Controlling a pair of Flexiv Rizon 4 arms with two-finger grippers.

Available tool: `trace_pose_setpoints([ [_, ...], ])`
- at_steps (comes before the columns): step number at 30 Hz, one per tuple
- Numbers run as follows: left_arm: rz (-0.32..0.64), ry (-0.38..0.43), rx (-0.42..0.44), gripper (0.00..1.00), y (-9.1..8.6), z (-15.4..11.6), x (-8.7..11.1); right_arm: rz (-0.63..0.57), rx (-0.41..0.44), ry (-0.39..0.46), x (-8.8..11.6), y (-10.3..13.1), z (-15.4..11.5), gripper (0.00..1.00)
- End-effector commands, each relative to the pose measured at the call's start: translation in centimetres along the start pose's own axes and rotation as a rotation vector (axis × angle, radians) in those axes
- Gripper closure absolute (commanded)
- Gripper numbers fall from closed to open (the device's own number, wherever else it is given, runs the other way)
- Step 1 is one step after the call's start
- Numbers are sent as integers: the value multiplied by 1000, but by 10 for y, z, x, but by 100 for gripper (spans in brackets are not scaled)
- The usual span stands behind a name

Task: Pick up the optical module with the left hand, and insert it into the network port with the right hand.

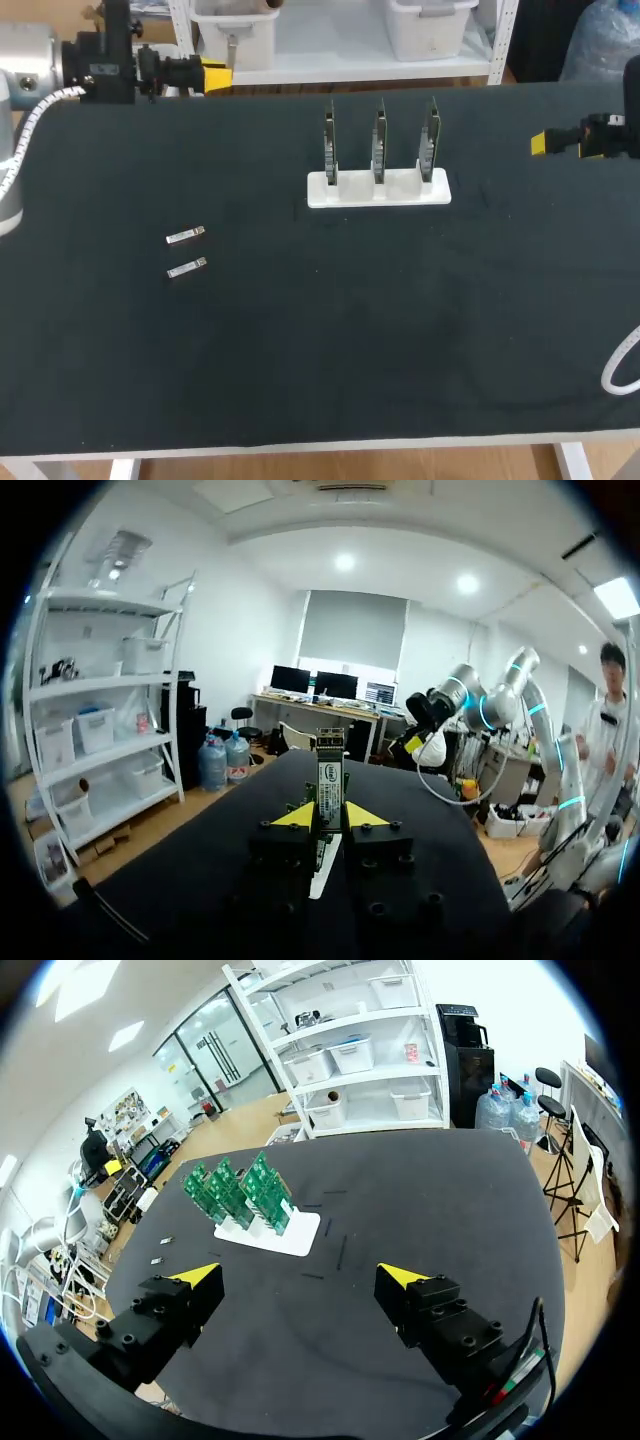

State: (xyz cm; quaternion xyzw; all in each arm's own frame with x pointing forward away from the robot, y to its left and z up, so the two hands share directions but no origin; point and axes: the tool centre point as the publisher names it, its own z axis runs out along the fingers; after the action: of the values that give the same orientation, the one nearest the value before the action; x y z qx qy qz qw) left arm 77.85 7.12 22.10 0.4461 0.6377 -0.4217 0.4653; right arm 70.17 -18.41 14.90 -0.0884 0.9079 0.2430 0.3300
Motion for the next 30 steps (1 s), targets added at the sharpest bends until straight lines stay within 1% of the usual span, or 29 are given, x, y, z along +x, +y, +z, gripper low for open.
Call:
trace_pose_setpoints([
  [1,47,3,36,100,3,17,-10,0,3,0,1,1,-2,0],
  [3,74,4,57,100,1,24,-15,0,3,0,1,1,-2,0],
  [5,83,-14,82,100,-1,31,-20,0,3,0,1,1,-2,0],
  [8,76,-60,115,100,-1,41,-26,0,3,0,1,1,-2,0],
  [11,70,-103,128,100,-2,48,-31,0,3,0,1,1,-2,0],
  [13,73,-112,133,100,-4,52,-33,0,3,0,1,1,-2,0],
  [24,81,-153,157,100,-5,63,-37,0,3,0,1,1,-2,0],
  [30,71,-188,172,100,-5,71,-35,0,3,0,1,1,-2,0],
])
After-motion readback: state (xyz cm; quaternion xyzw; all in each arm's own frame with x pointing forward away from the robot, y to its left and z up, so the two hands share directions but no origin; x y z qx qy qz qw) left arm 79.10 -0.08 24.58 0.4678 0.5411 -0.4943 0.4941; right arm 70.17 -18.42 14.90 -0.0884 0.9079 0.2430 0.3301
